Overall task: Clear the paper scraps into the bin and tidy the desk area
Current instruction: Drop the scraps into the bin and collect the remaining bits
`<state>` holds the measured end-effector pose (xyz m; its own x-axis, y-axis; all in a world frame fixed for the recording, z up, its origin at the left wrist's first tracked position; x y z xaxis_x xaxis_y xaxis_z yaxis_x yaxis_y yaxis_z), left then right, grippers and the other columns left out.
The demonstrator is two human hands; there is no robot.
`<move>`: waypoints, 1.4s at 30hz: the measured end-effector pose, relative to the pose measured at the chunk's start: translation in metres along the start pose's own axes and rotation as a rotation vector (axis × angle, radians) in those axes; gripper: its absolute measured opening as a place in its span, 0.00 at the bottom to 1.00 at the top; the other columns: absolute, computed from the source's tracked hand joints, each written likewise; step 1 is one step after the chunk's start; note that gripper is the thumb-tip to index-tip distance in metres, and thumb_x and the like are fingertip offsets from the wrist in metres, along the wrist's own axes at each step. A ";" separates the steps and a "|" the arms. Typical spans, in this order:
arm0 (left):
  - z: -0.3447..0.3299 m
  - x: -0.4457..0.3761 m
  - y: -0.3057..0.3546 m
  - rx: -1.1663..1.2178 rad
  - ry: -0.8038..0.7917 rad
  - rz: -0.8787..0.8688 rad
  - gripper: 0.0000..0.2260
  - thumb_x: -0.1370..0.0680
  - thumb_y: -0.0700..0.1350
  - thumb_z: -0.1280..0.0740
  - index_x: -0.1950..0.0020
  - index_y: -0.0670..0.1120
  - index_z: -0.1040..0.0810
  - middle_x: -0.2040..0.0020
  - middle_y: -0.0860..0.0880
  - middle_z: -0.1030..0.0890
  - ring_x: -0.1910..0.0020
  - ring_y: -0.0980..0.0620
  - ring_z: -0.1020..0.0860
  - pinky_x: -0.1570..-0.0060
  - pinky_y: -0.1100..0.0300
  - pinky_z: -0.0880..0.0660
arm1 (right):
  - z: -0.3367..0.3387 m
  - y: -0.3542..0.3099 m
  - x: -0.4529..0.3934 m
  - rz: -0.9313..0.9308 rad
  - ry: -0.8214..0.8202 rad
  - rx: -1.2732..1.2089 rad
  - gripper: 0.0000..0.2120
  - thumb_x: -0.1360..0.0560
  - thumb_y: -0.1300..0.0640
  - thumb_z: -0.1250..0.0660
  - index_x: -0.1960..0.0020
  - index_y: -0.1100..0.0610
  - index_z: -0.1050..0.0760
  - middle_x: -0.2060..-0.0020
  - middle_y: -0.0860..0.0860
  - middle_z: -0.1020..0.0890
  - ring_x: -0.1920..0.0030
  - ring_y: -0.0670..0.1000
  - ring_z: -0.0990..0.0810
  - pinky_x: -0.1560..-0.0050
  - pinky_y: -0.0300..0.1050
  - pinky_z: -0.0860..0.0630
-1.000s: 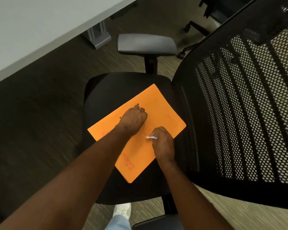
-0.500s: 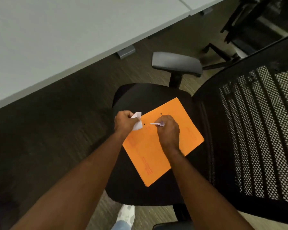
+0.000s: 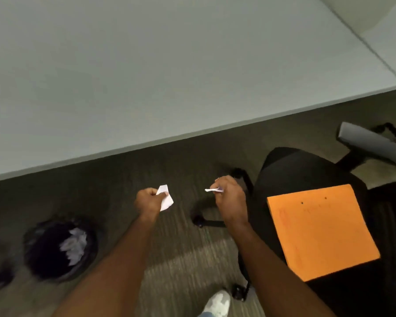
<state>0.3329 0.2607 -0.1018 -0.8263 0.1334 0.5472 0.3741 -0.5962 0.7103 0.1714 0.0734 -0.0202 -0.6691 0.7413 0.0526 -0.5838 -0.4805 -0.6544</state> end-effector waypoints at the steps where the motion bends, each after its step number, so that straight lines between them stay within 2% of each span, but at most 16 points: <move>1: 0.022 -0.010 -0.004 -0.010 0.027 0.005 0.07 0.30 0.41 0.23 0.60 0.38 0.17 0.63 0.42 0.19 0.63 0.48 0.23 0.61 0.58 0.30 | -0.019 -0.019 0.001 0.015 -0.032 0.012 0.10 0.28 0.69 0.33 0.60 0.55 0.20 0.56 0.49 0.20 0.57 0.49 0.19 0.57 0.43 0.25; 4: 0.084 -0.035 -0.024 -0.066 0.081 0.020 0.11 0.31 0.44 0.22 0.59 0.37 0.18 0.61 0.41 0.18 0.62 0.45 0.20 0.62 0.56 0.29 | -0.076 -0.073 0.008 0.077 -0.128 0.051 0.11 0.28 0.69 0.33 0.60 0.54 0.19 0.56 0.48 0.20 0.57 0.48 0.19 0.56 0.43 0.23; 9: 0.181 -0.065 -0.086 -0.117 0.097 0.056 0.09 0.30 0.43 0.23 0.57 0.39 0.16 0.58 0.39 0.15 0.59 0.45 0.18 0.62 0.57 0.30 | -0.179 -0.150 0.034 0.107 -0.307 0.098 0.12 0.26 0.66 0.32 0.61 0.50 0.21 0.58 0.47 0.22 0.60 0.46 0.22 0.59 0.39 0.26; 11: 0.213 -0.071 -0.116 -0.110 0.105 0.092 0.08 0.30 0.43 0.23 0.56 0.39 0.16 0.59 0.41 0.16 0.57 0.46 0.18 0.61 0.58 0.31 | -0.218 -0.166 0.050 0.048 -0.369 0.084 0.11 0.26 0.64 0.32 0.61 0.50 0.21 0.59 0.47 0.21 0.60 0.46 0.22 0.60 0.40 0.28; 13: 0.247 -0.077 -0.149 -0.108 0.128 0.139 0.07 0.29 0.44 0.24 0.61 0.42 0.17 0.62 0.43 0.18 0.55 0.42 0.18 0.61 0.58 0.31 | -0.259 -0.178 0.068 -0.039 -0.430 0.035 0.08 0.26 0.63 0.31 0.60 0.52 0.18 0.59 0.50 0.17 0.59 0.50 0.19 0.60 0.43 0.25; 15: 0.279 -0.086 -0.179 -0.129 0.153 0.155 0.08 0.29 0.44 0.24 0.63 0.42 0.19 0.60 0.40 0.16 0.54 0.41 0.17 0.59 0.56 0.29 | -0.299 -0.191 0.087 -0.111 -0.512 -0.021 0.06 0.27 0.63 0.30 0.59 0.55 0.16 0.60 0.54 0.14 0.58 0.54 0.16 0.58 0.48 0.22; 16: 0.292 -0.092 -0.192 -0.140 0.164 0.147 0.08 0.29 0.44 0.24 0.60 0.40 0.18 0.58 0.38 0.15 0.53 0.41 0.17 0.57 0.55 0.28 | -0.318 -0.199 0.094 -0.122 -0.553 -0.036 0.05 0.27 0.63 0.30 0.58 0.57 0.16 0.61 0.55 0.14 0.58 0.55 0.16 0.59 0.48 0.22; 18: 0.313 -0.102 -0.211 -0.154 0.156 0.117 0.11 0.30 0.42 0.23 0.54 0.36 0.17 0.55 0.36 0.15 0.52 0.40 0.17 0.54 0.53 0.26 | -0.350 -0.215 0.105 -0.104 -0.617 -0.036 0.06 0.27 0.64 0.31 0.57 0.58 0.15 0.61 0.56 0.13 0.59 0.53 0.17 0.63 0.43 0.25; 20: 0.331 -0.114 -0.227 -0.170 0.146 0.089 0.09 0.30 0.40 0.23 0.57 0.35 0.18 0.56 0.33 0.16 0.52 0.37 0.17 0.56 0.52 0.26 | -0.380 -0.231 0.113 -0.086 -0.673 -0.026 0.06 0.27 0.64 0.31 0.57 0.57 0.16 0.61 0.55 0.14 0.60 0.50 0.18 0.66 0.39 0.30; 22: 0.344 -0.124 -0.239 -0.203 0.151 0.081 0.08 0.30 0.39 0.23 0.58 0.36 0.17 0.57 0.34 0.16 0.54 0.37 0.17 0.58 0.52 0.27 | -0.405 -0.244 0.117 -0.053 -0.730 0.016 0.05 0.27 0.64 0.31 0.56 0.57 0.16 0.59 0.56 0.14 0.58 0.51 0.18 0.63 0.38 0.32; 26: 0.353 -0.141 -0.257 -0.165 0.125 0.064 0.09 0.31 0.36 0.23 0.54 0.35 0.17 0.55 0.35 0.15 0.54 0.39 0.17 0.55 0.54 0.26 | -0.439 -0.262 0.123 0.008 -0.797 0.043 0.14 0.26 0.62 0.30 0.41 0.60 0.19 0.43 0.58 0.16 0.44 0.56 0.18 0.48 0.36 0.28; 28: 0.356 -0.147 -0.266 -0.118 0.122 0.045 0.11 0.31 0.33 0.23 0.50 0.34 0.18 0.52 0.35 0.16 0.52 0.40 0.18 0.52 0.54 0.26 | -0.450 -0.265 0.127 0.004 -0.856 0.069 0.20 0.25 0.60 0.29 0.34 0.58 0.23 0.37 0.58 0.19 0.38 0.56 0.21 0.37 0.42 0.27; 33: 0.356 -0.156 -0.280 -0.045 0.052 0.032 0.12 0.32 0.27 0.25 0.51 0.31 0.20 0.49 0.32 0.17 0.52 0.43 0.20 0.44 0.46 0.23 | -0.465 -0.262 0.133 0.009 -1.007 0.124 0.23 0.23 0.56 0.30 0.30 0.60 0.27 0.33 0.59 0.23 0.32 0.58 0.25 0.33 0.46 0.30; 36: 0.358 -0.154 -0.280 -0.091 0.047 0.027 0.15 0.30 0.33 0.24 0.44 0.35 0.19 0.44 0.37 0.17 0.43 0.39 0.19 0.39 0.47 0.24 | -0.460 -0.258 0.129 0.058 -0.982 0.210 0.27 0.22 0.54 0.31 0.26 0.58 0.32 0.28 0.58 0.28 0.29 0.58 0.30 0.30 0.48 0.32; 38: 0.362 -0.150 -0.271 -0.256 0.052 -0.060 0.21 0.29 0.42 0.23 0.37 0.40 0.20 0.39 0.41 0.19 0.38 0.42 0.21 0.36 0.51 0.25 | -0.452 -0.257 0.124 0.135 -0.898 0.241 0.29 0.22 0.52 0.32 0.24 0.56 0.35 0.26 0.57 0.31 0.26 0.57 0.32 0.27 0.46 0.36; 42: 0.362 -0.140 -0.245 -0.559 0.110 -0.281 0.36 0.27 0.52 0.25 0.23 0.41 0.35 0.24 0.39 0.33 0.25 0.40 0.35 0.25 0.46 0.38 | -0.432 -0.254 0.112 0.321 -0.792 0.400 0.36 0.23 0.44 0.35 0.20 0.53 0.45 0.21 0.56 0.41 0.21 0.57 0.42 0.22 0.52 0.45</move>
<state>0.5089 0.6746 -0.1926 -0.9103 0.2812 0.3037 -0.1157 -0.8774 0.4656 0.4436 0.4809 -0.1738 -0.8574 0.0816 0.5081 -0.3331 -0.8405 -0.4272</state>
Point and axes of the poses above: each hand's wrist, its own x-axis away from the middle knuckle, its own z-axis out of the back of the hand, y = z × x, the point moved 5 cm from there along -x, towards the middle knuckle
